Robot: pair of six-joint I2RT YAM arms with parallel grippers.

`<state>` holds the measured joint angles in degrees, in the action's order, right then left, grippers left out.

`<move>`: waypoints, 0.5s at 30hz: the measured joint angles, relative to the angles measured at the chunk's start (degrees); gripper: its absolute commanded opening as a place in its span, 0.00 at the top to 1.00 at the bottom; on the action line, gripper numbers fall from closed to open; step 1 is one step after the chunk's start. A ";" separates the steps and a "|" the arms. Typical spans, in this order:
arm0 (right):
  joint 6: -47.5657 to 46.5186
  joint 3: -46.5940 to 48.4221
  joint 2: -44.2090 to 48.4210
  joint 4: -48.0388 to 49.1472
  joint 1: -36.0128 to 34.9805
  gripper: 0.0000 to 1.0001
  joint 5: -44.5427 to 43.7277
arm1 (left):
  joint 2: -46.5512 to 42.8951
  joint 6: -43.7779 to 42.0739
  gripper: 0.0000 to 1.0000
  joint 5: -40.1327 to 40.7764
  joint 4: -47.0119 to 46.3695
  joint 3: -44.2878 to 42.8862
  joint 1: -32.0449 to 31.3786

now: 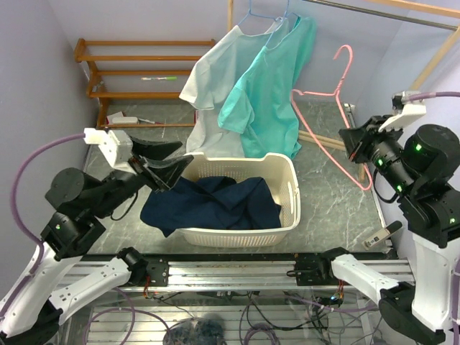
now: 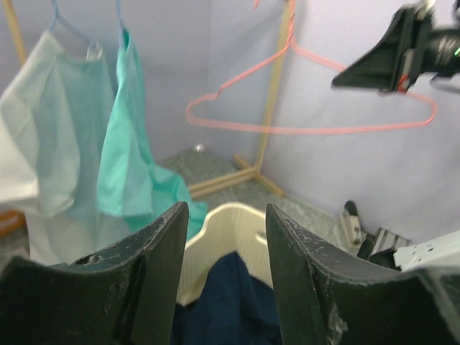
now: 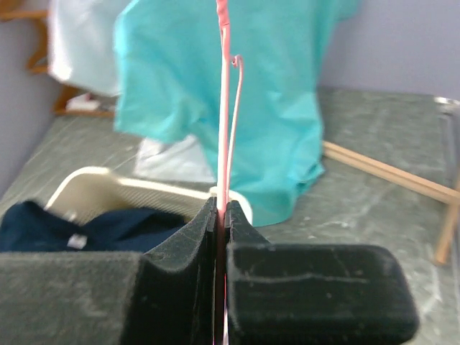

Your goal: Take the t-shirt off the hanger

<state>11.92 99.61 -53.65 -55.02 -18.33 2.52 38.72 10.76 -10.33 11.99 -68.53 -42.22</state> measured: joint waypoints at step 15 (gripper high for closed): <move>-0.68 14.78 -19.41 2.95 0.00 1.00 -26.77 | -13.25 2.84 0.45 15.04 11.43 17.33 0.00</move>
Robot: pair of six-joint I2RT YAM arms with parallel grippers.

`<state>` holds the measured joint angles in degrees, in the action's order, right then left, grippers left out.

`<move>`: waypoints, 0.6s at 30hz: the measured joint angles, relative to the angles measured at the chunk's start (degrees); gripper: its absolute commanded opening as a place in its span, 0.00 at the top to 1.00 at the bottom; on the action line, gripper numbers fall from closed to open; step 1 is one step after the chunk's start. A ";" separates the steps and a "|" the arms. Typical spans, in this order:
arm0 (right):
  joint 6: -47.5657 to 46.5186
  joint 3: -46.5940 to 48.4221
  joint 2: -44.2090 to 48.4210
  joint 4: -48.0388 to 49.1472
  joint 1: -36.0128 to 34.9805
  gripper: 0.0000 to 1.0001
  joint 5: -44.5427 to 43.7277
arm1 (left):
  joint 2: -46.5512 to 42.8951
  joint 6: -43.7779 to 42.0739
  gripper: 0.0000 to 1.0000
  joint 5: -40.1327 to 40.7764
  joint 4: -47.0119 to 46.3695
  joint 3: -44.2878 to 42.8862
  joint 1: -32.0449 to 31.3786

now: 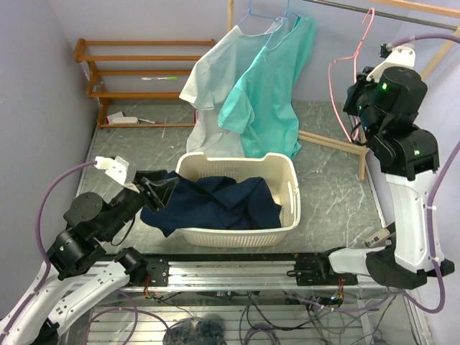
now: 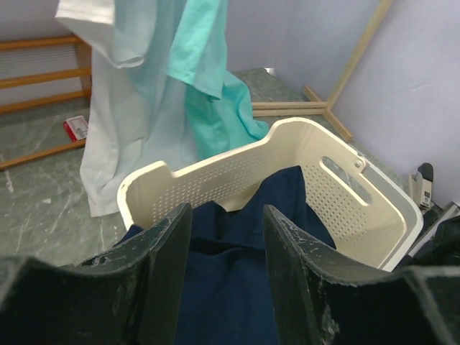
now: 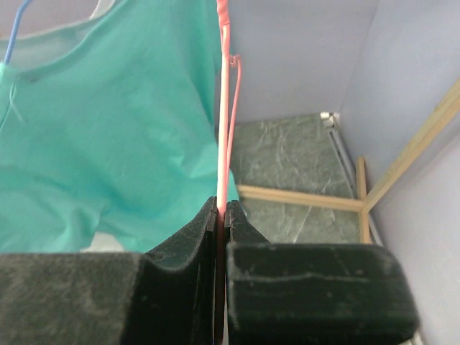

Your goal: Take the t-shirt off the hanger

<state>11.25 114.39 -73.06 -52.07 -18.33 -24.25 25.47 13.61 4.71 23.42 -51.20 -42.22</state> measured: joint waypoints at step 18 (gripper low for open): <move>-8.96 -1.81 -8.09 23.08 3.67 1.00 -1.77 | -6.93 1.92 0.46 3.87 7.67 4.76 0.00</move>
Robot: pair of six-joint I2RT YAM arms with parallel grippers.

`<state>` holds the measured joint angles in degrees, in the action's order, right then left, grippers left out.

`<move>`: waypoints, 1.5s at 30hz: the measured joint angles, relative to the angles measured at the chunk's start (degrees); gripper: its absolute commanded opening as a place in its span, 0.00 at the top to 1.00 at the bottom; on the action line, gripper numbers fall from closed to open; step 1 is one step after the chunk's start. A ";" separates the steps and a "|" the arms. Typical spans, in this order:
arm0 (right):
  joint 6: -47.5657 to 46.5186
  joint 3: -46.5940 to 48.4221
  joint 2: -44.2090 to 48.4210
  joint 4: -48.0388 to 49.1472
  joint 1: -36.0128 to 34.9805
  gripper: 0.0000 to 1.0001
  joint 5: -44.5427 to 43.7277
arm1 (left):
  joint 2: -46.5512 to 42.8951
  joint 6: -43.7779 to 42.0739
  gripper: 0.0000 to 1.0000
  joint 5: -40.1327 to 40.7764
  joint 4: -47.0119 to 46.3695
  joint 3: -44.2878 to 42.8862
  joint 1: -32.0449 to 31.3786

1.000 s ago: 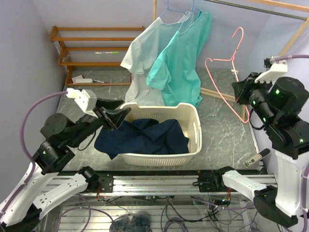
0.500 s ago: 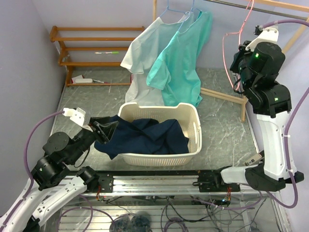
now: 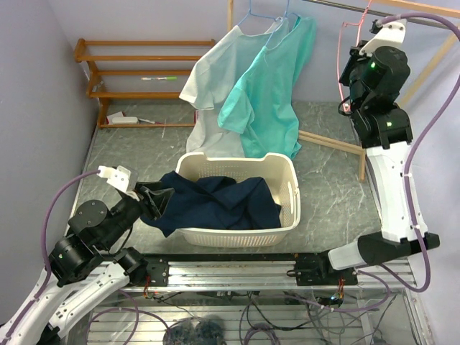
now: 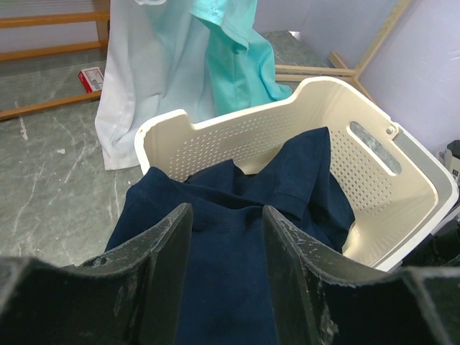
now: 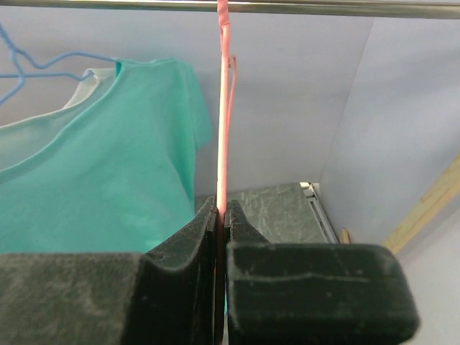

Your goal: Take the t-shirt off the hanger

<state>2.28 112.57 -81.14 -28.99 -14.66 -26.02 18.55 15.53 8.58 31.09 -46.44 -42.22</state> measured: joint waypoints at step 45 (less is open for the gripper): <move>19.02 -26.75 19.80 -8.28 14.75 0.20 33.42 | 0.72 0.90 0.45 0.35 1.11 0.02 -0.02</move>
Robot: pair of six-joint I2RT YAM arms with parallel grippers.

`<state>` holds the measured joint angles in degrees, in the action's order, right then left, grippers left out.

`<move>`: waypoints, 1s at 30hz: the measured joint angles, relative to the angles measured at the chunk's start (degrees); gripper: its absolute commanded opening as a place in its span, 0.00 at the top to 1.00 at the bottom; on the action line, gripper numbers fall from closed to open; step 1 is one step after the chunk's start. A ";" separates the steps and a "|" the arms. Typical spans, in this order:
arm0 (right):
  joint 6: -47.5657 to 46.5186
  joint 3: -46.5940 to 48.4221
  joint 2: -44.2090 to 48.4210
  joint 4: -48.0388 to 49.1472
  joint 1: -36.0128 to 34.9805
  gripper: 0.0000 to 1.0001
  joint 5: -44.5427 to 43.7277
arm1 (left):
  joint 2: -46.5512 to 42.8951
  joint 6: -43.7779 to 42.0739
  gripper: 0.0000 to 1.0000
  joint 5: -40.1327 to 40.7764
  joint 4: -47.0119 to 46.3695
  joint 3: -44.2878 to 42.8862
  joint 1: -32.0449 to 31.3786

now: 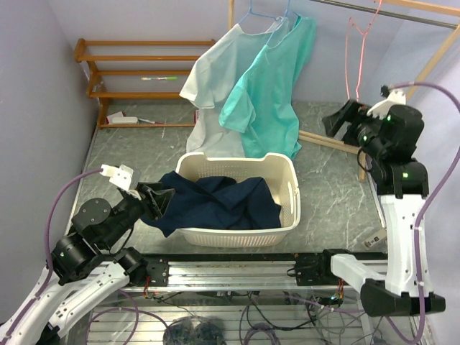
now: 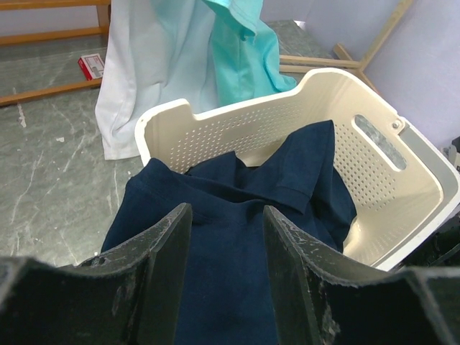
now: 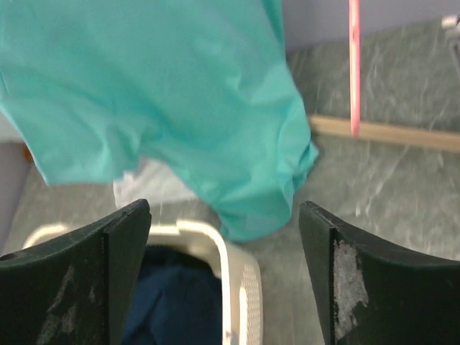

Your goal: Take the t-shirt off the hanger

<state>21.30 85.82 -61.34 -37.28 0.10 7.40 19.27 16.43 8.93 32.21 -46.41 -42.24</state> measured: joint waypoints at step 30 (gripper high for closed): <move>1.64 -14.21 -4.68 4.02 -39.80 0.69 19.19 | 2.73 1.70 0.46 5.27 0.90 0.00 -0.02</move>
<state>22.94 71.61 -66.02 -33.26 -39.70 26.59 22.00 18.13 14.20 33.10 -46.41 -42.26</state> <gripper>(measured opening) 0.018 0.530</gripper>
